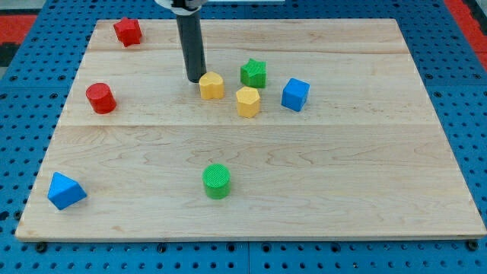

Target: Push the red circle a bit down

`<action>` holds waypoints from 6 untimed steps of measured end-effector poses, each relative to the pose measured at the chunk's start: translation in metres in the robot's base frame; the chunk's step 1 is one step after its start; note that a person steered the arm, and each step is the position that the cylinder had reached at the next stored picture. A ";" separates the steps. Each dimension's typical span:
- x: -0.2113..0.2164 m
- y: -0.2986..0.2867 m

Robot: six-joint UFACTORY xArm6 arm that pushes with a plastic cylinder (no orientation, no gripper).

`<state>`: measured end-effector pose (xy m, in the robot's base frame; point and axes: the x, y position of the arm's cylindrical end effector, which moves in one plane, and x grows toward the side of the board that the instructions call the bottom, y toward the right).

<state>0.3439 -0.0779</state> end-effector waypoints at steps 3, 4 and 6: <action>0.042 -0.179; 0.066 -0.140; 0.112 -0.179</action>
